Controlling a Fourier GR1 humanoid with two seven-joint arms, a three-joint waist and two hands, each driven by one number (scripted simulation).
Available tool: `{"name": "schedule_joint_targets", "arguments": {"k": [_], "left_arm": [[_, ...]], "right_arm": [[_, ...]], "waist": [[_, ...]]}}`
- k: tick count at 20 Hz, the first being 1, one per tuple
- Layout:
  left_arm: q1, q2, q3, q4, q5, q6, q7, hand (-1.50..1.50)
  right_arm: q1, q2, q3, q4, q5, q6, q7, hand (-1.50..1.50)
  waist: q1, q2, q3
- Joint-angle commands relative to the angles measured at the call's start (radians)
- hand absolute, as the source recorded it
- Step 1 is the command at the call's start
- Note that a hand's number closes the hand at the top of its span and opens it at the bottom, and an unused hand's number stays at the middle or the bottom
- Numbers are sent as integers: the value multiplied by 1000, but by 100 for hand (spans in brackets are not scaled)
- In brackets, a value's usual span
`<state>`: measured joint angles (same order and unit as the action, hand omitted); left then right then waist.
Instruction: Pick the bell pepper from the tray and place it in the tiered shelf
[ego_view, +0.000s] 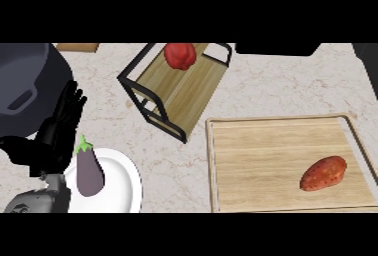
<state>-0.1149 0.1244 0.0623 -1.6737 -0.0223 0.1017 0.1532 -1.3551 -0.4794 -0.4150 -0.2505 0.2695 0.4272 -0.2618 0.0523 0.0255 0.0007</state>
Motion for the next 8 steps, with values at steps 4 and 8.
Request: {"name": "schedule_joint_targets", "arguments": {"k": [4, 8], "left_arm": [[-18, -25, -33, 14, -41, 27, -4, 0], [-1, -8, -22, -48, -2, -4, 36, 0]], "right_arm": [[-14, -97, -17, 50, -5, 93, -25, -150], [20, -156, -11, 58, 1, 193, -78, -150]], "waist": [[21, 7, 1], [30, 5, 2]]}}
